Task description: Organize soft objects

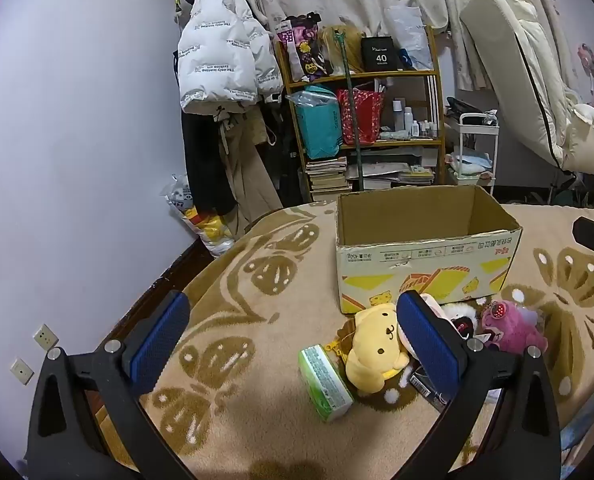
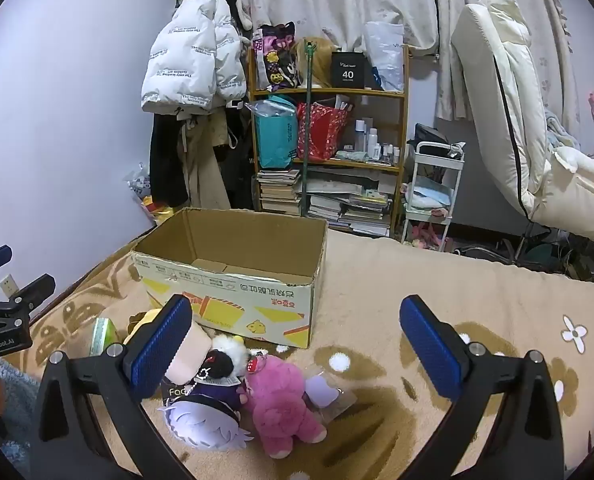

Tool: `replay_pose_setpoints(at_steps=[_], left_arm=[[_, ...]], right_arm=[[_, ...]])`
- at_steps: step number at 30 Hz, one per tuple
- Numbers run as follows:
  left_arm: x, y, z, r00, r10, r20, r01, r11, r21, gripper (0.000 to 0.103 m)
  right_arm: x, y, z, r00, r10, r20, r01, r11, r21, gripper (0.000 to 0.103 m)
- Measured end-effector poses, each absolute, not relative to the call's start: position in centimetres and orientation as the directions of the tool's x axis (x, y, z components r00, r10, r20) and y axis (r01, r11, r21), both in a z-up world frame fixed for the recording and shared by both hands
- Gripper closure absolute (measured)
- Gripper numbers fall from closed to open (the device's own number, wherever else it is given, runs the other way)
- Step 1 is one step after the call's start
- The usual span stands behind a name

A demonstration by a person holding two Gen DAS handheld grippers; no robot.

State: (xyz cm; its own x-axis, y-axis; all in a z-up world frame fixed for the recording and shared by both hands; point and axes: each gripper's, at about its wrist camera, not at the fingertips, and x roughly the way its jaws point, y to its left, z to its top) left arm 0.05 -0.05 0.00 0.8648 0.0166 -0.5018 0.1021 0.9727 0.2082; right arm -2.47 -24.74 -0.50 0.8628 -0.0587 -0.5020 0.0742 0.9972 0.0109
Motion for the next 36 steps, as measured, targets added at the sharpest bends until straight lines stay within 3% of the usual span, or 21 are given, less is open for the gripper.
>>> replay_pose_setpoints(at_steps=[36], left_arm=[[-0.5, 0.9, 0.9, 0.881, 0.015, -0.472, 0.084, 0.978, 0.188, 0.001]], right_arm=[[-2.5, -24.8, -0.3, 0.870, -0.061, -0.488, 0.079, 0.997, 0.016, 0.000]])
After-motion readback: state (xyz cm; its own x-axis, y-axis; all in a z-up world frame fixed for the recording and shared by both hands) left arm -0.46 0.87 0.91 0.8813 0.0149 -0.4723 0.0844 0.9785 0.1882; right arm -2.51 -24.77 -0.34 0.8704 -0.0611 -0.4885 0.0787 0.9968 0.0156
